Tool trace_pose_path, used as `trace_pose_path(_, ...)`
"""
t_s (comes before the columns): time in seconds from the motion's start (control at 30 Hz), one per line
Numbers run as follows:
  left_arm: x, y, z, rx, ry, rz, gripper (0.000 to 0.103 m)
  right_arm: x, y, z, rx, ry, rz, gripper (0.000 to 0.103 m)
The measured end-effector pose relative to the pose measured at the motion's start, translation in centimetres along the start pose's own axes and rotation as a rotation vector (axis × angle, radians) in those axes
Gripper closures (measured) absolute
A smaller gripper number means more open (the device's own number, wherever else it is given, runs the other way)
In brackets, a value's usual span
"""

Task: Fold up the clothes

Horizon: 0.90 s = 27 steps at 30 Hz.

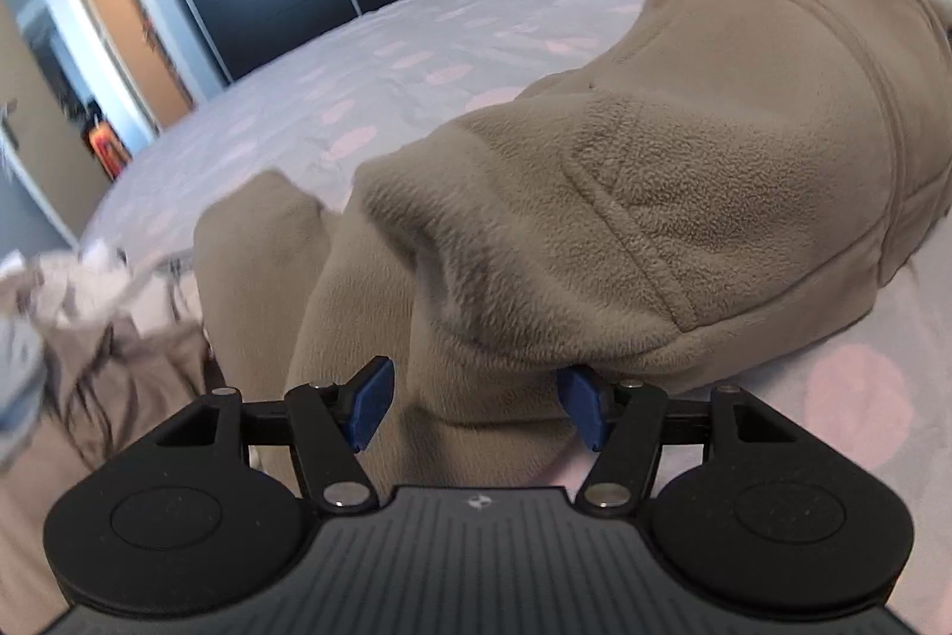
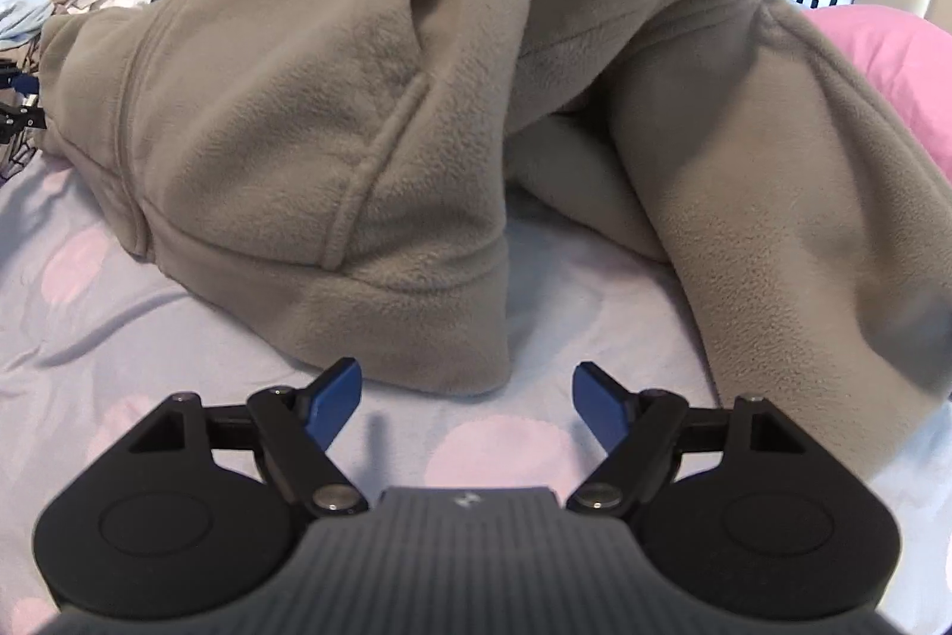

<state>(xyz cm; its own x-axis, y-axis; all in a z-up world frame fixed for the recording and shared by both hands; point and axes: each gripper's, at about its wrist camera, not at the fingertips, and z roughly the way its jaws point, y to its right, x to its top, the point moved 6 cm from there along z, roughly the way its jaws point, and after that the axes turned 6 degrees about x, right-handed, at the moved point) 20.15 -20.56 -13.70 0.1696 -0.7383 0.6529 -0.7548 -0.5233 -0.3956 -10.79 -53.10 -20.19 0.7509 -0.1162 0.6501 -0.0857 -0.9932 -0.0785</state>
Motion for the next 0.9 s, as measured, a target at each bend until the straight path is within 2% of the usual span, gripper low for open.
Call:
trace_pose_path(0.13, 0.9, 0.7, 0.6, 0.022, 0.025, 0.044, 0.044, 0.6, 0.5, 1.3, 0.001, 0.019, -0.004, 0.023)
trace_pose_path(0.3, 1.3, 1.2, 1.7, 0.013, 0.028, 0.068, 0.044, 1.5, -0.1, 2.6, 0.048, 0.009, -0.048, 0.025)
trace_pose_path(0.37, 1.3, 1.2, 2.0, -0.002, 0.023, 0.050, 0.045, 1.6, -0.5, 2.9, 0.066, -0.001, -0.064, 0.032)
trace_pose_path(0.4, 1.2, 1.1, 2.2, -0.011, 0.020, 0.040, 0.050, 1.7, -0.7, 3.1, 0.076, -0.005, -0.072, 0.038)
trace_pose_path(0.47, 1.2, 1.1, 2.5, -0.027, 0.015, 0.019, 0.054, 1.9, -1.0, 3.2, 0.071, -0.011, -0.089, 0.045)
trace_pose_path(0.5, 1.1, 1.2, 2.3, -0.031, 0.017, 0.023, 0.057, 2.0, -1.0, 3.3, 0.069, -0.014, -0.094, 0.052)
trace_pose_path(0.63, 1.1, 1.0, 1.3, -0.050, -0.003, 0.025, 0.069, 2.5, -0.9, 2.9, 0.070, -0.029, -0.084, 0.071)
trace_pose_path(0.7, 1.1, 0.6, 0.7, -0.063, -0.017, 0.011, 0.077, 2.6, -0.9, 2.6, 0.076, -0.035, -0.084, 0.077)
trace_pose_path(0.9, 0.5, -0.3, -3.2, -0.152, -0.052, -0.075, 0.086, 3.4, -0.3, 0.0, 0.127, 0.005, 0.032, 0.086)
